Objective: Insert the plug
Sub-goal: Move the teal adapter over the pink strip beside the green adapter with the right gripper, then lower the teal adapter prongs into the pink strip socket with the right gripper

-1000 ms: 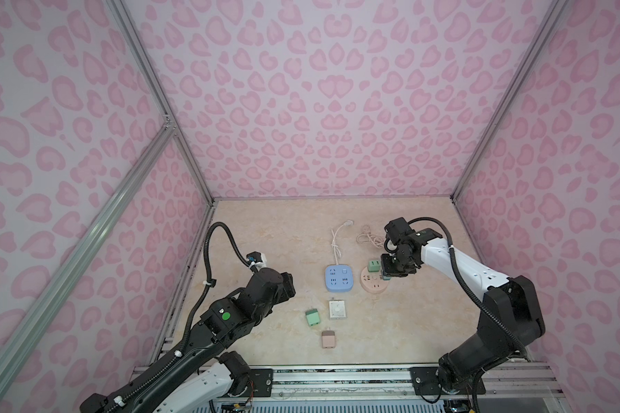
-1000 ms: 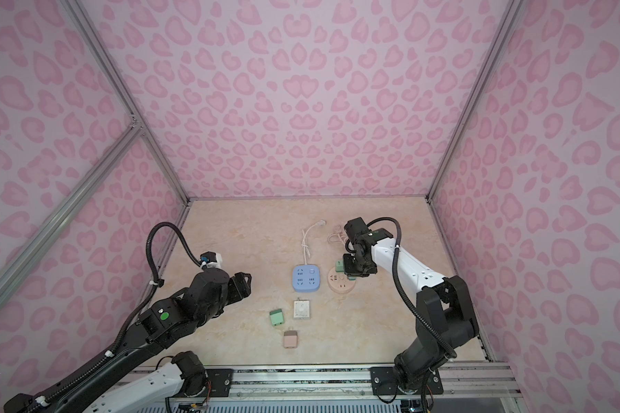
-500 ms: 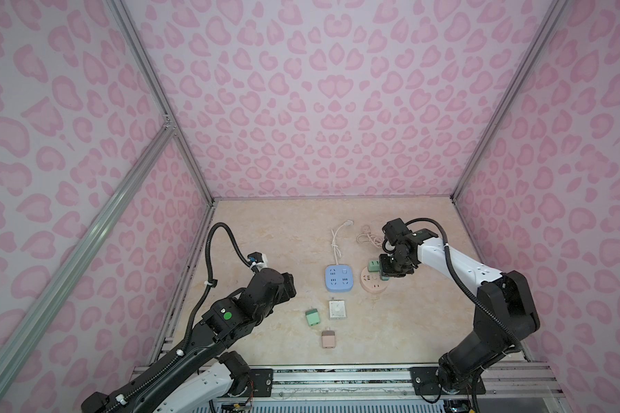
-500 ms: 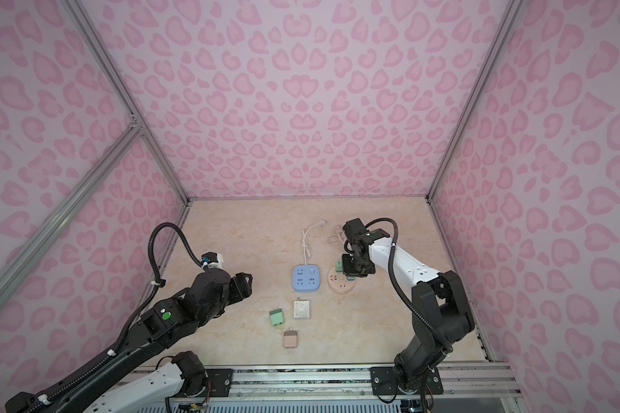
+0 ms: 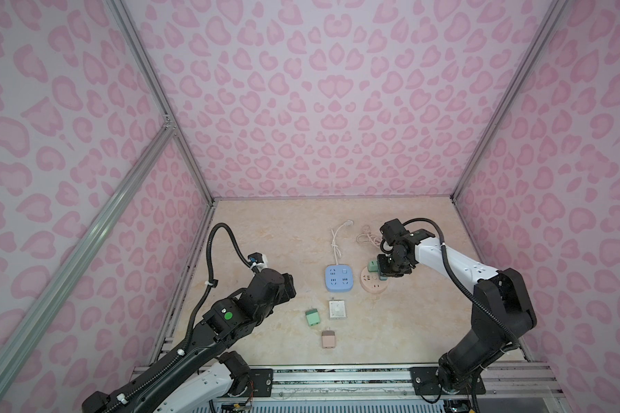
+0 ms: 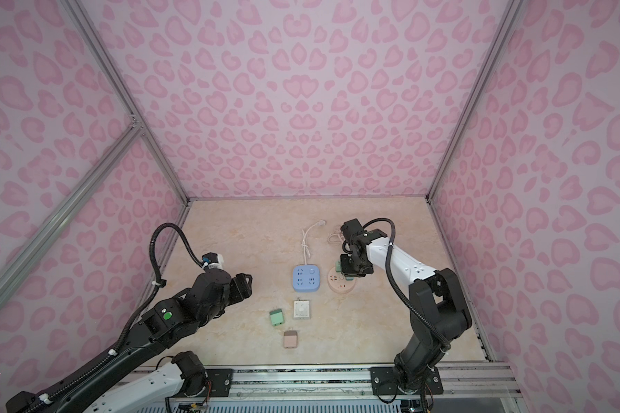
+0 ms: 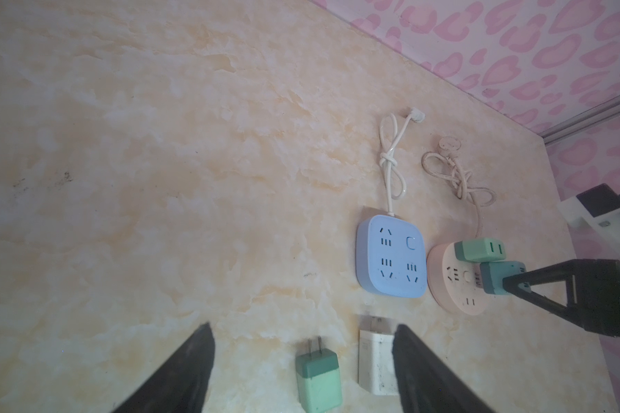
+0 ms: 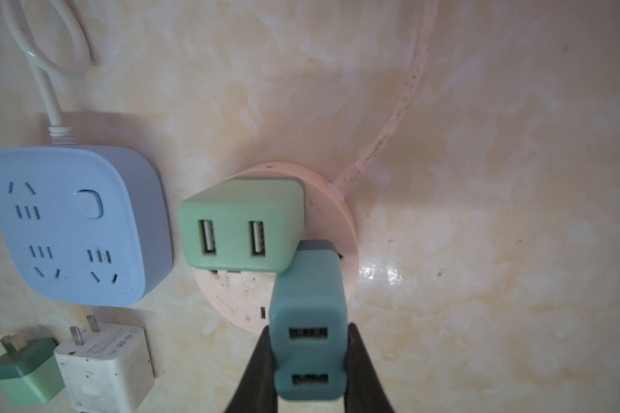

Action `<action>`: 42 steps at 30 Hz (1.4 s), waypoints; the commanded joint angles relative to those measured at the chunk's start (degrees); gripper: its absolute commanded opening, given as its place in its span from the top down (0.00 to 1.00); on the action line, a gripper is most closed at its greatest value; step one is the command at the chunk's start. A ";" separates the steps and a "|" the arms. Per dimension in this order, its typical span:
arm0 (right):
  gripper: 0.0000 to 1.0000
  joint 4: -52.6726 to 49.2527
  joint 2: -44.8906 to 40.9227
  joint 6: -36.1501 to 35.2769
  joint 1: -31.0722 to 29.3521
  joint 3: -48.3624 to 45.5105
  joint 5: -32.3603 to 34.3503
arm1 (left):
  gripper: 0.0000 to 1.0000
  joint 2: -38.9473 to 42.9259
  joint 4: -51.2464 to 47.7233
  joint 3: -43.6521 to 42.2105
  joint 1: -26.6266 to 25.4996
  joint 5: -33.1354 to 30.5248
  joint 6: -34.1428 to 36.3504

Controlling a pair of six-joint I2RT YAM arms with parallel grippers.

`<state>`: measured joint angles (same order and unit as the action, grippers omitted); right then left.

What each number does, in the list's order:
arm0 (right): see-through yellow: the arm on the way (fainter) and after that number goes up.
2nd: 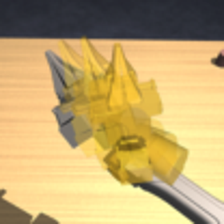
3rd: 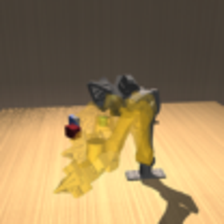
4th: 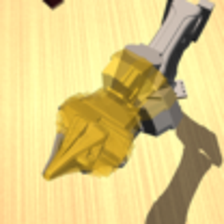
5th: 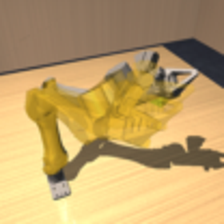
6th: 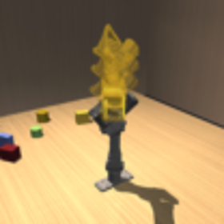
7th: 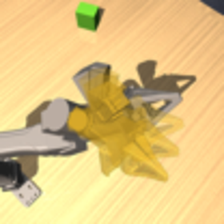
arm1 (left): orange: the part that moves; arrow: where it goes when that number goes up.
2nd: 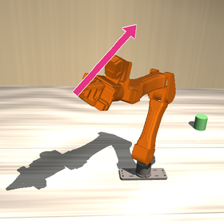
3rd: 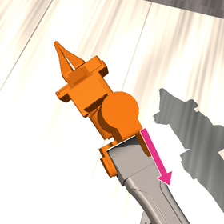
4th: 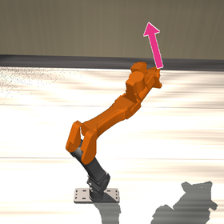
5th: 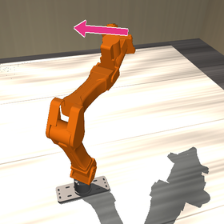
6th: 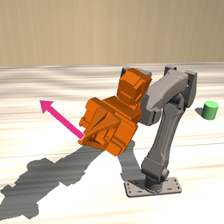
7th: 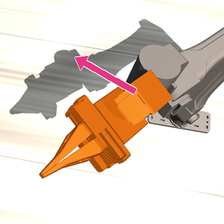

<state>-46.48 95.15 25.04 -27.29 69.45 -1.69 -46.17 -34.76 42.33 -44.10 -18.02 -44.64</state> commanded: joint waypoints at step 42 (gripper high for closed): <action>1.00 0.27 14.75 -0.97 0.22 0.17 -1.31 | 0.19 -0.64 2.51 -3.34 0.04 -2.11 0.17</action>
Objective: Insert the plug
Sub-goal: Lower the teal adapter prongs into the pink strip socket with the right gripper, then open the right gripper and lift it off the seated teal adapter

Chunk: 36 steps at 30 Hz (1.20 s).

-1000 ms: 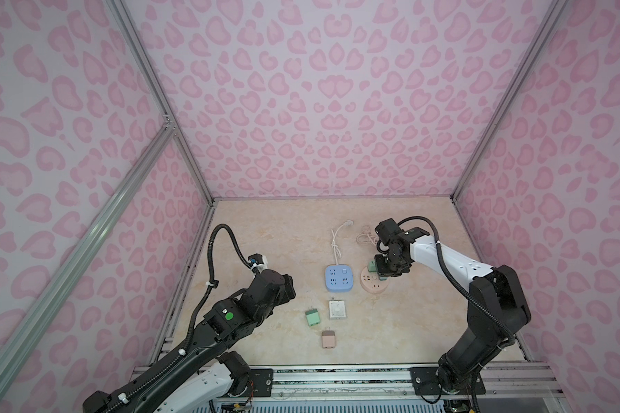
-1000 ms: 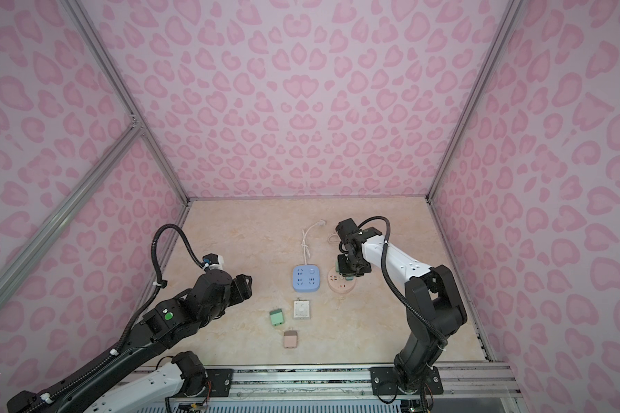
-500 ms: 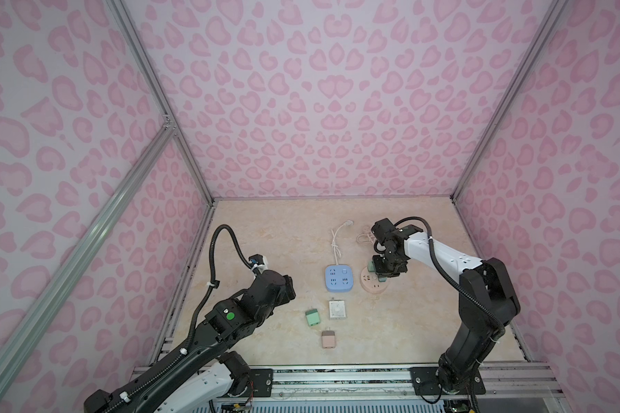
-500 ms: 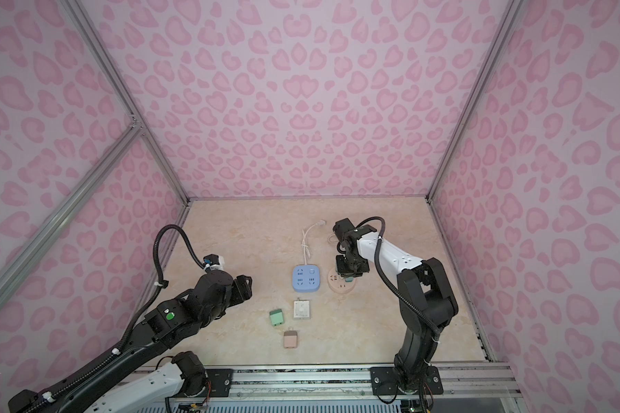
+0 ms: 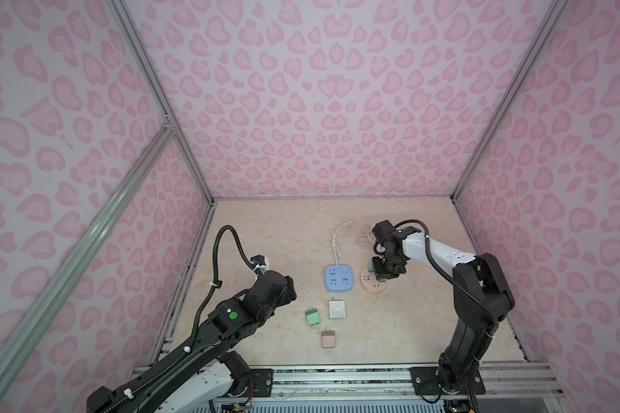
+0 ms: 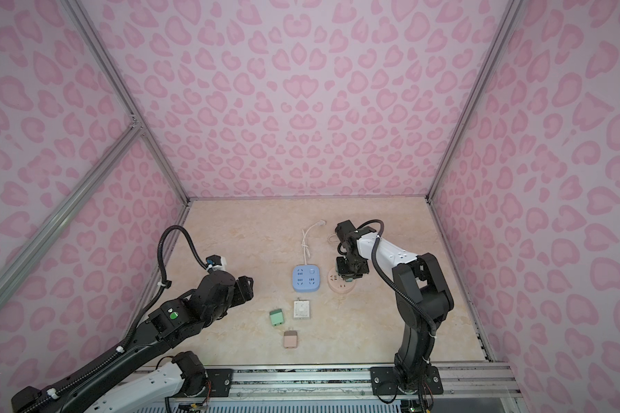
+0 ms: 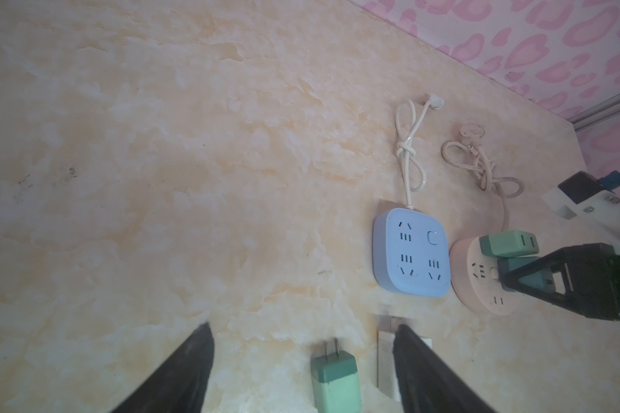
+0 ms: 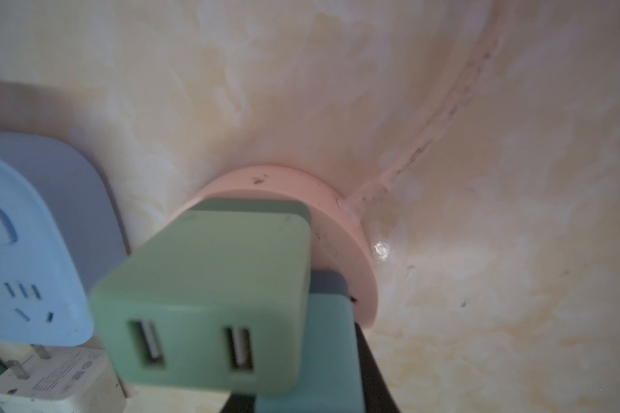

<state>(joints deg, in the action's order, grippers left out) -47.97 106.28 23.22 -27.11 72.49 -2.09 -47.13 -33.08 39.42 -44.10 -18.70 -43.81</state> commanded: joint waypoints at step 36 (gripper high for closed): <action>0.58 -3.92 -7.09 1.71 -1.82 -0.43 1.45 | 0.17 -0.91 2.14 0.50 -0.01 -1.48 0.30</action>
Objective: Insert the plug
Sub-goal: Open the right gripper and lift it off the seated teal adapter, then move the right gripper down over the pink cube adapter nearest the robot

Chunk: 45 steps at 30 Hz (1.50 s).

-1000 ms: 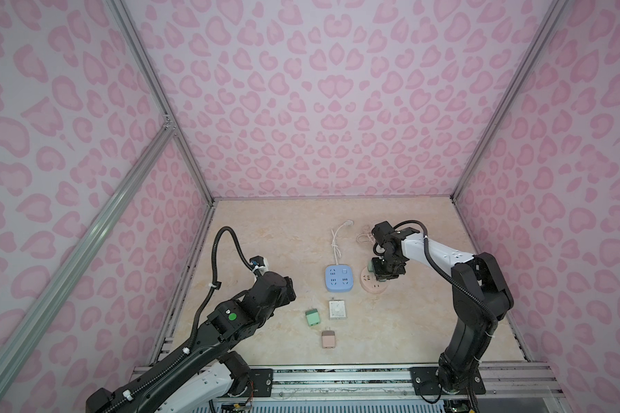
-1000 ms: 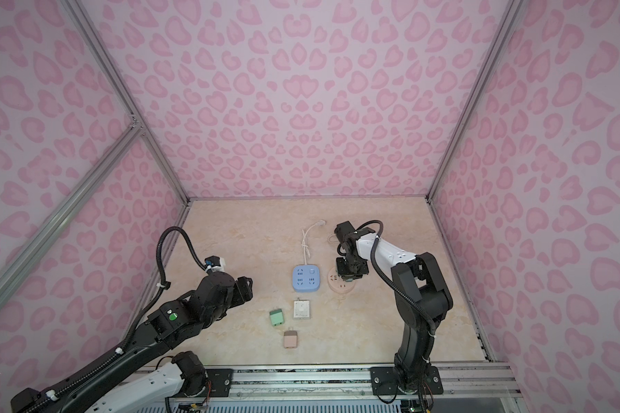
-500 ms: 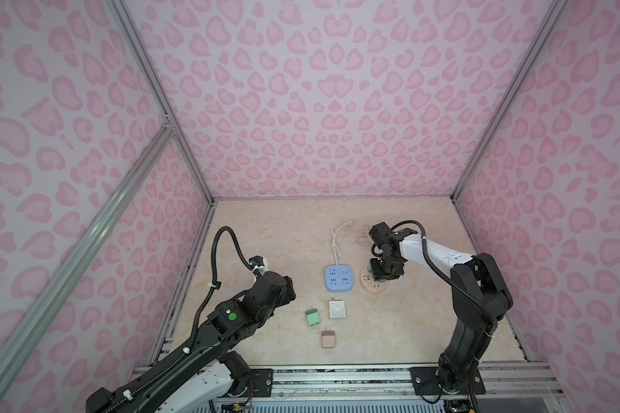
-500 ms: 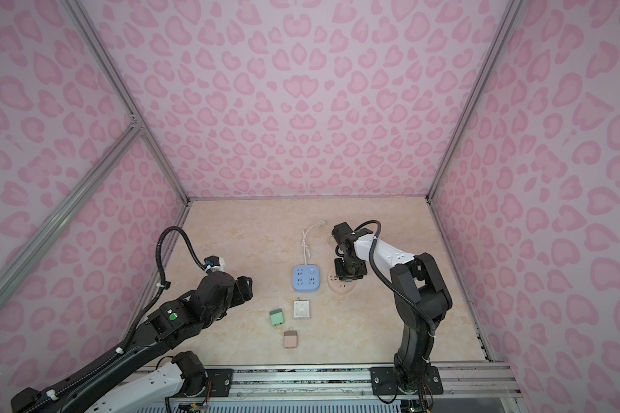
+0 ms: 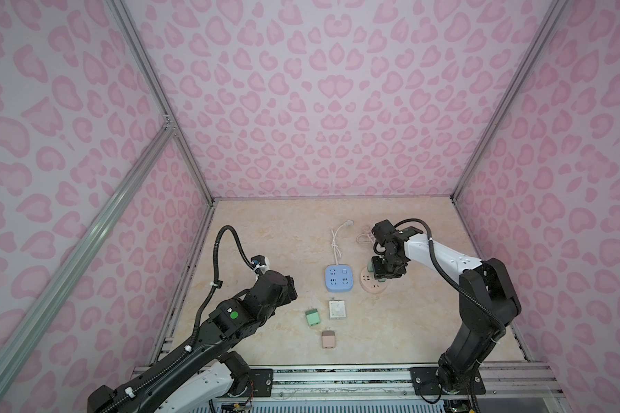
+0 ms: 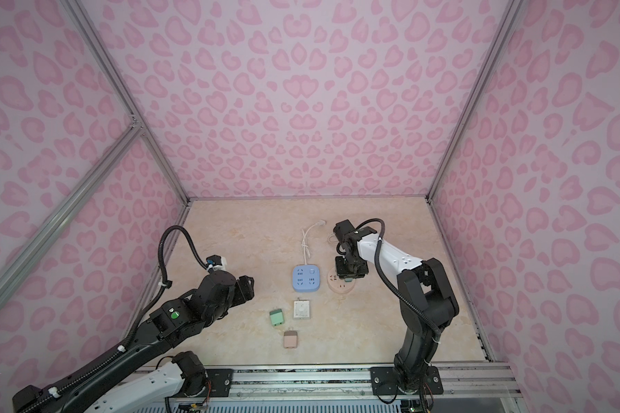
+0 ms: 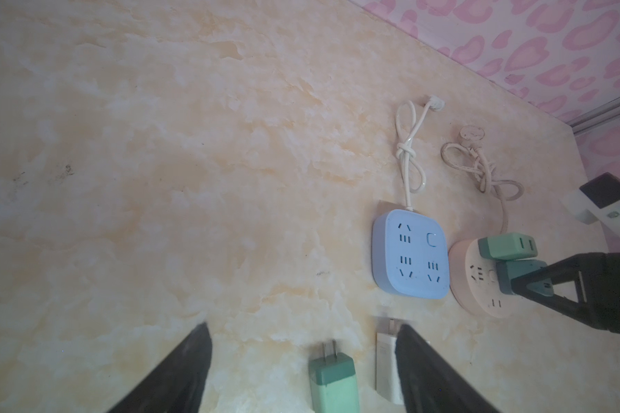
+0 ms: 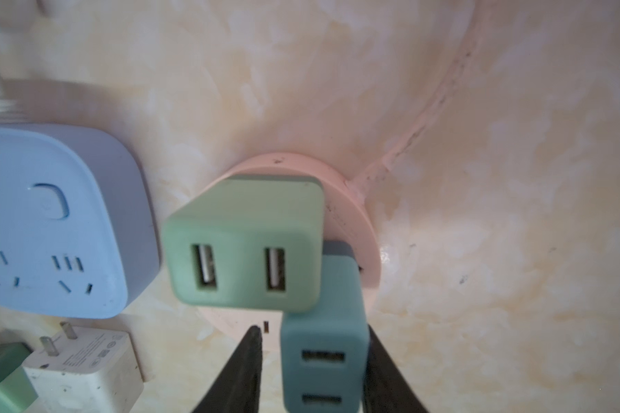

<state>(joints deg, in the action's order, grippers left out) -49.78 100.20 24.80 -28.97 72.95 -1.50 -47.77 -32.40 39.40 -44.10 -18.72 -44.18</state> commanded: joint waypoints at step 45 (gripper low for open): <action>0.48 4.87 -4.33 12.32 -41.87 -3.26 1.63 | 0.18 4.60 -1.54 -1.74 1.54 0.91 2.37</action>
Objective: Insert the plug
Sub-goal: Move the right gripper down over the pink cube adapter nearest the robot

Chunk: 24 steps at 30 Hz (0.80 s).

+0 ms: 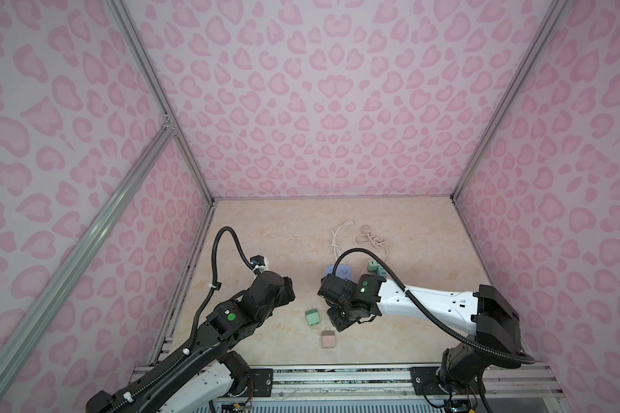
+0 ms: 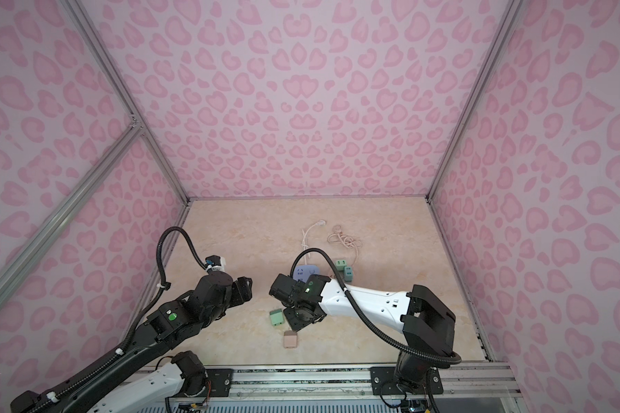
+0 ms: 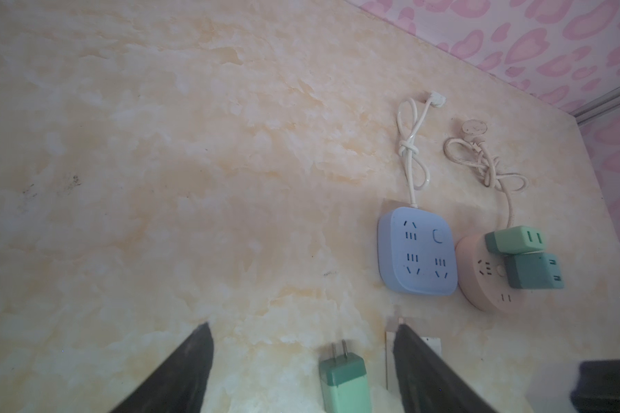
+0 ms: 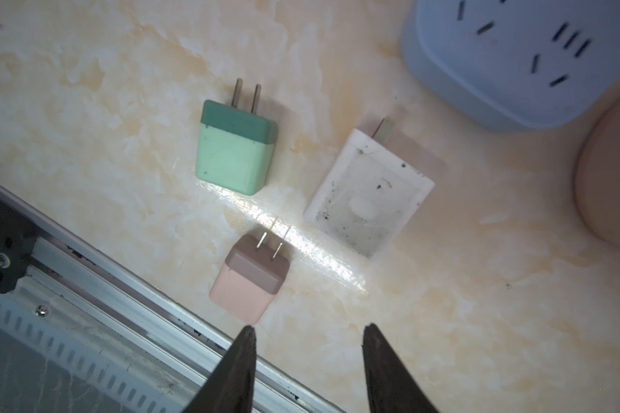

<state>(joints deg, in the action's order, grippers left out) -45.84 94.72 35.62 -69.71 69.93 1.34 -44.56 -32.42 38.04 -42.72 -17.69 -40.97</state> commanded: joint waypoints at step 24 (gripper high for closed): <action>0.37 10.30 8.87 7.41 -2.43 -3.77 -6.97 | 0.19 2.81 -2.64 -1.08 0.57 1.84 -2.00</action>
<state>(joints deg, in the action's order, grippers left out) -35.94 102.56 42.61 -72.10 65.84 -4.58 -41.76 -35.07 37.26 -42.13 -15.90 -42.44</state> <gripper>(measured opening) 0.636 0.816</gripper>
